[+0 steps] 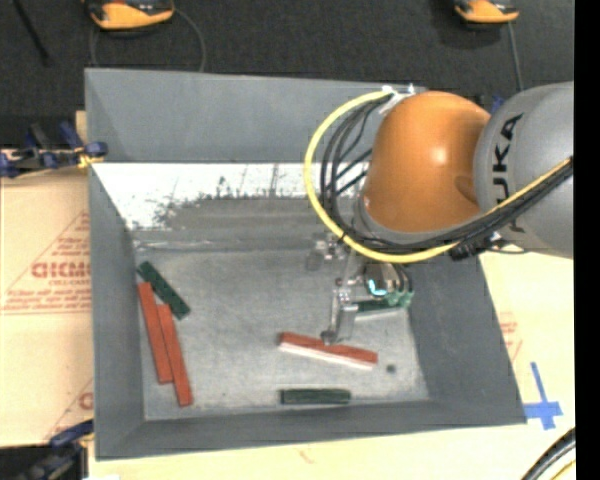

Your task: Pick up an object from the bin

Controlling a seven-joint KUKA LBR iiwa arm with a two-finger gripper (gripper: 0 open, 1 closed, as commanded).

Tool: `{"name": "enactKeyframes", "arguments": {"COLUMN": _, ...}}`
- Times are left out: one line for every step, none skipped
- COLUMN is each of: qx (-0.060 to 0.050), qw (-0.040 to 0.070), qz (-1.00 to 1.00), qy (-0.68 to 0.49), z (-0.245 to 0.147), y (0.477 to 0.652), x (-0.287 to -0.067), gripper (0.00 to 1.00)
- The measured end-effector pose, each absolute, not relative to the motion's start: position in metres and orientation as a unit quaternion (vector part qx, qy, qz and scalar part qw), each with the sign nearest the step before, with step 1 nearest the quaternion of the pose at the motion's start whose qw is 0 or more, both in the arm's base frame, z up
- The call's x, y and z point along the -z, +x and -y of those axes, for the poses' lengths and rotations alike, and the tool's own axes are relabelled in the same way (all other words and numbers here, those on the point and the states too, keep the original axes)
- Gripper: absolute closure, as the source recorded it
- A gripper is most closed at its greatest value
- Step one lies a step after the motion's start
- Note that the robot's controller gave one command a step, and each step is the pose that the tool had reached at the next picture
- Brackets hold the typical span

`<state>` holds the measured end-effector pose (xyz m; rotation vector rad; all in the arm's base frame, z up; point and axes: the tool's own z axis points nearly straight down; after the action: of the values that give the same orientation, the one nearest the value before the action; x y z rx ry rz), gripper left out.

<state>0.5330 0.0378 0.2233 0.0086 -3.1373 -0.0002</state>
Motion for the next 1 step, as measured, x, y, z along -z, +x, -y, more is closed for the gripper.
{"name": "enactKeyframes", "arguments": {"qx": 0.000, "qw": 0.003, "qz": 1.000, "qy": -0.020, "z": -0.0043, "y": 0.5096, "x": -0.1189, "gripper": 0.00}}
